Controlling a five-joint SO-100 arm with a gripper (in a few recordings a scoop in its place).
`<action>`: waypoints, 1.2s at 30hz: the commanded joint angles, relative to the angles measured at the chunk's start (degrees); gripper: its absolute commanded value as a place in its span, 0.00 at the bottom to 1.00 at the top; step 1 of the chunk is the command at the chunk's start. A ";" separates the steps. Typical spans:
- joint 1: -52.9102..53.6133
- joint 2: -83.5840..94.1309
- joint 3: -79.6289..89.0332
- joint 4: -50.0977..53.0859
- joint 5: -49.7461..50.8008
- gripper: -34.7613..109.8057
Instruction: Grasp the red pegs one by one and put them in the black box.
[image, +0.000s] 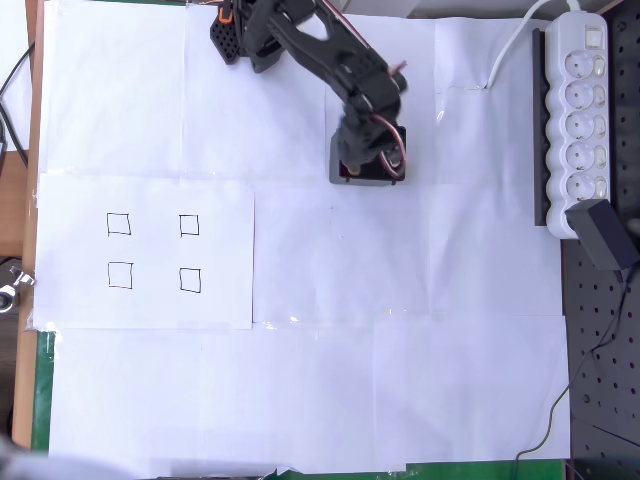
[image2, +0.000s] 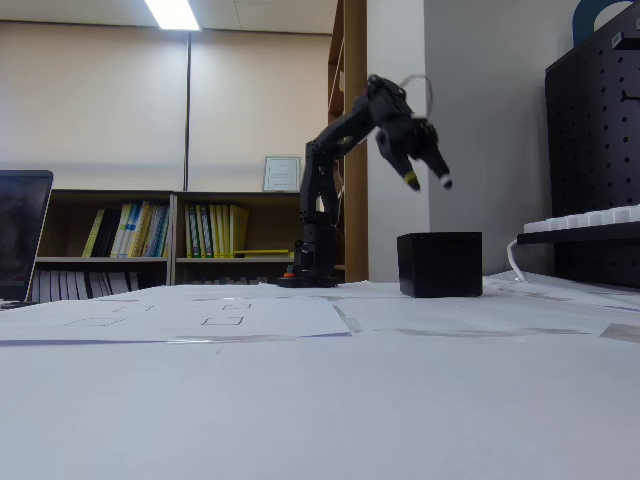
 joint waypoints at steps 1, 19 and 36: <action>10.72 -21.80 -26.10 -11.51 10.28 0.39; 26.37 -66.53 -97.91 -30.15 11.87 0.24; 23.03 -79.89 -106.70 -12.92 13.71 0.24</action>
